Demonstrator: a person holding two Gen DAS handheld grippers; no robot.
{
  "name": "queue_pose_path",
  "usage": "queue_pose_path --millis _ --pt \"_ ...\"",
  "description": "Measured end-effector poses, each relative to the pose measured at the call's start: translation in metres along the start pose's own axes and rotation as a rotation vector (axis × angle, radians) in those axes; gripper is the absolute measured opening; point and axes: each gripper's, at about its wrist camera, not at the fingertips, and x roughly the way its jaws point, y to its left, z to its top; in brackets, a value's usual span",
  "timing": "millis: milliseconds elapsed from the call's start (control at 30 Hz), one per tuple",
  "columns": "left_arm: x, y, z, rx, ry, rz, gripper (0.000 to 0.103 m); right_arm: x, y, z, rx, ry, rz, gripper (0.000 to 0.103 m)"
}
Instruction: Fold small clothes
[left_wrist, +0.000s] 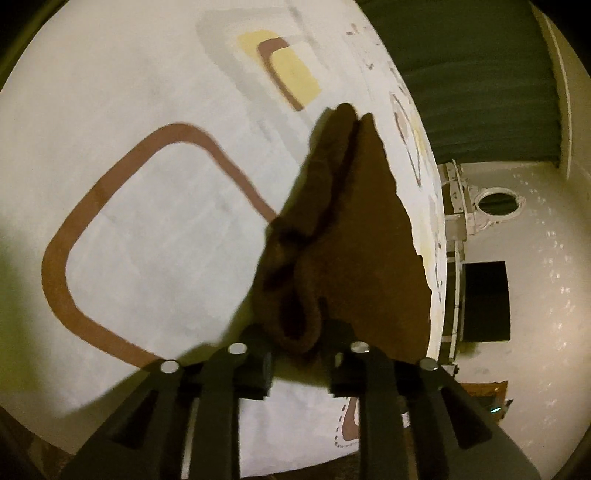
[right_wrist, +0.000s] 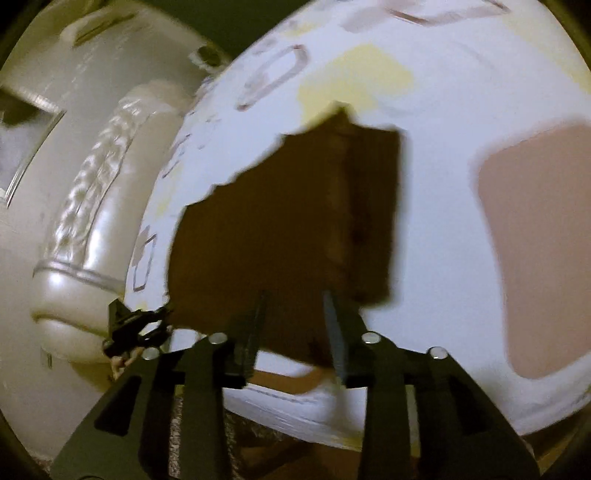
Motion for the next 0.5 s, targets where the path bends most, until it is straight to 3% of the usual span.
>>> queue_pose_path --millis 133,267,333,400,500 --pt "0.001 -0.008 -0.002 0.03 -0.009 -0.022 0.045 0.046 0.078 0.015 -0.133 0.067 0.038 0.048" --pt "0.004 -0.013 -0.003 0.06 -0.025 -0.016 0.046 0.121 0.156 0.034 -0.222 0.169 0.041 0.05" --pt "0.007 -0.017 -0.005 0.095 -0.039 0.029 0.028 0.163 0.197 0.044 -0.272 0.22 0.024 0.051" --pt "0.01 -0.016 -0.006 0.111 -0.05 0.081 0.017 0.196 0.227 0.052 -0.283 0.244 -0.006 0.051" --pt "0.011 -0.011 -0.004 0.075 -0.055 0.065 0.012 0.253 0.266 0.063 -0.318 0.296 -0.108 0.053"
